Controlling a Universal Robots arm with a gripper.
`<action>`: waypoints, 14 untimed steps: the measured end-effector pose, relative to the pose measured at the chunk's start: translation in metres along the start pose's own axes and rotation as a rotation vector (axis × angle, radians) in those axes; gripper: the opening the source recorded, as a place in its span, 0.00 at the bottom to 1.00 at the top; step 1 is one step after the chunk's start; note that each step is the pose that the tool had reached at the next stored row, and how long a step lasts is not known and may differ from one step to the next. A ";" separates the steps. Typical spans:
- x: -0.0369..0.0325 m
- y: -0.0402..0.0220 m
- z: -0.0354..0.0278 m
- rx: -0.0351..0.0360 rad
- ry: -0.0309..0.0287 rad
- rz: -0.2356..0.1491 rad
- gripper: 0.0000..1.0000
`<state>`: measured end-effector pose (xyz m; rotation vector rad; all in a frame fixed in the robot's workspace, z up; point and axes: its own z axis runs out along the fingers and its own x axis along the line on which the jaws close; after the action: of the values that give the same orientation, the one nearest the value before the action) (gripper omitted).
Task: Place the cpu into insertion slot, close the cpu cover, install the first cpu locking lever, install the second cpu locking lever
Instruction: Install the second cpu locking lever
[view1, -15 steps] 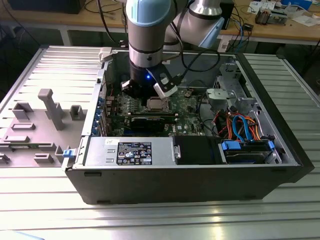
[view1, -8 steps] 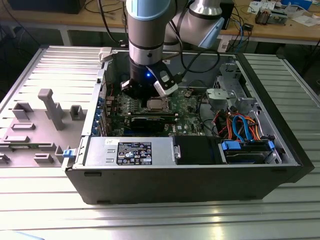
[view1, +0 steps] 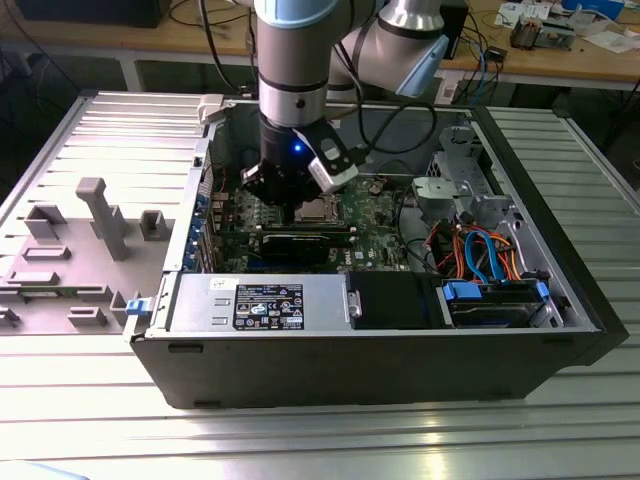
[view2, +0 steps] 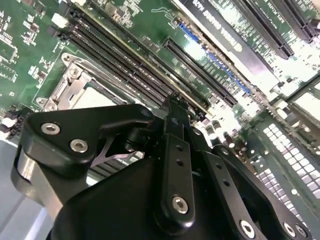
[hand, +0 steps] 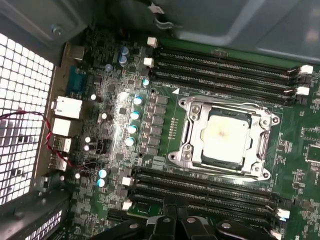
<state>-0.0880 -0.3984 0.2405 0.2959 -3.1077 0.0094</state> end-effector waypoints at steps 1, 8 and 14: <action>-0.0002 0.0000 0.0002 -0.0041 0.0001 0.003 0.11; -0.0002 0.0000 0.0004 -0.0666 -0.0116 0.028 0.11; -0.0045 -0.0006 0.0036 -0.0839 -0.0166 0.088 0.11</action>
<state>-0.0836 -0.3982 0.2369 0.1586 -3.1241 -0.1223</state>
